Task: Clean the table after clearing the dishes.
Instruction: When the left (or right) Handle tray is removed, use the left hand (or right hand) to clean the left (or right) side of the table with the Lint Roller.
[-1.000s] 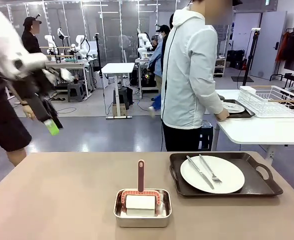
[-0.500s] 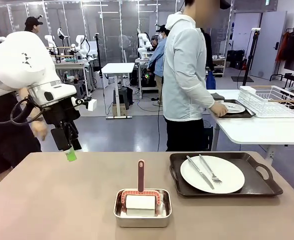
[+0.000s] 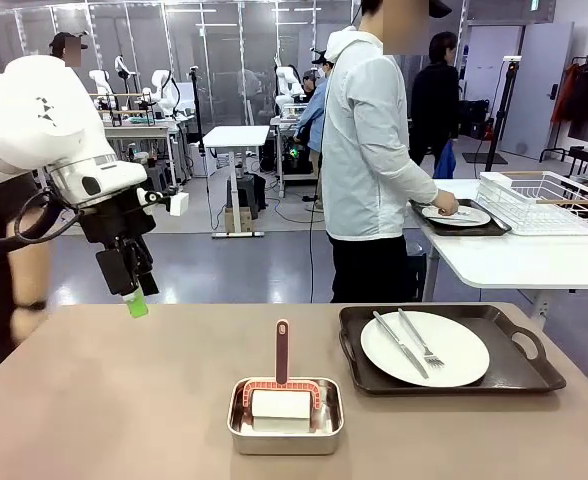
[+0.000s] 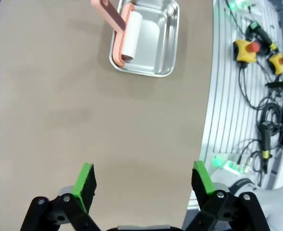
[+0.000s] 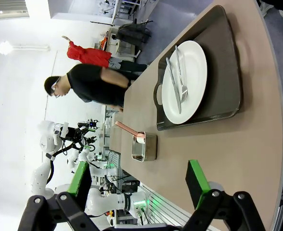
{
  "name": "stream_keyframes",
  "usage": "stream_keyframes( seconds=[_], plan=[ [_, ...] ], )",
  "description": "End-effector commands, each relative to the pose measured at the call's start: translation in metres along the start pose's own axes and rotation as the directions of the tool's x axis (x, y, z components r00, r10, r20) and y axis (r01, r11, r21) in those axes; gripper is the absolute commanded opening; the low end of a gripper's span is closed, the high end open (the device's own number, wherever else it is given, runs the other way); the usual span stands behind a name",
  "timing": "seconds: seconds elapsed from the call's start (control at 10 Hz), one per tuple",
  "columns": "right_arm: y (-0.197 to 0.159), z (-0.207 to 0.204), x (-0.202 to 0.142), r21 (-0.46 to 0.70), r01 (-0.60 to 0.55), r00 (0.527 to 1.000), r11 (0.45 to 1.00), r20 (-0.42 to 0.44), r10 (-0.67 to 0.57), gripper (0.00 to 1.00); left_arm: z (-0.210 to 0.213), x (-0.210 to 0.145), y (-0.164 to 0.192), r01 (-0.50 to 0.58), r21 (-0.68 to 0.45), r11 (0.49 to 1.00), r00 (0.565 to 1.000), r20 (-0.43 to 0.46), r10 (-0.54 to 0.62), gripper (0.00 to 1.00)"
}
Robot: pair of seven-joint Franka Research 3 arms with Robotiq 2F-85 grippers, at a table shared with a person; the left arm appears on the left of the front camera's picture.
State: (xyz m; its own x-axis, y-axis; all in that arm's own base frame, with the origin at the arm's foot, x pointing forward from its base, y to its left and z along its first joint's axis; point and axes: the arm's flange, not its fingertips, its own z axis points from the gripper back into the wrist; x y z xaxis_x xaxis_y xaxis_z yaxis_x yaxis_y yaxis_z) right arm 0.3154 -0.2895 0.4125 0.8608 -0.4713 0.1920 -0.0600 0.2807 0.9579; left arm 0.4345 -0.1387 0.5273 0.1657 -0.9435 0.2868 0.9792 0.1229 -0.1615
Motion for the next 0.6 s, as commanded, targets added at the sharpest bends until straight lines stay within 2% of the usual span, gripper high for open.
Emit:
stream_keyframes(
  seconds=[0.0, 0.1, 0.2, 0.5],
  plan=[
    [0.003, 0.001, -0.002, 0.003, -0.005, 1.0, 1.0, 0.0, 0.005, 1.0, -0.019, 0.018, 0.018, 0.153, -0.007, 0.988, 0.986, -0.061, -0.153, 1.0],
    [0.003, 0.001, -0.002, 0.003, -0.005, 1.0, 1.0, 0.0, 0.005, 1.0, -0.031, 0.037, 0.032, 0.153, 0.014, 0.988, 0.983, -0.106, -0.15, 1.0],
    [0.003, 0.001, -0.002, 0.003, -0.005, 1.0, 1.0, 0.0, 0.005, 1.0, -0.048, 0.056, 0.046, 0.166, -0.032, 0.986, 0.976, -0.136, -0.169, 1.0],
    [0.003, 0.001, -0.002, 0.003, -0.005, 1.0, 1.0, 0.0, 0.005, 1.0, -0.08, 0.106, 0.067, 0.17, -0.08, 0.982, 0.967, -0.176, -0.182, 1.0]
  ],
)
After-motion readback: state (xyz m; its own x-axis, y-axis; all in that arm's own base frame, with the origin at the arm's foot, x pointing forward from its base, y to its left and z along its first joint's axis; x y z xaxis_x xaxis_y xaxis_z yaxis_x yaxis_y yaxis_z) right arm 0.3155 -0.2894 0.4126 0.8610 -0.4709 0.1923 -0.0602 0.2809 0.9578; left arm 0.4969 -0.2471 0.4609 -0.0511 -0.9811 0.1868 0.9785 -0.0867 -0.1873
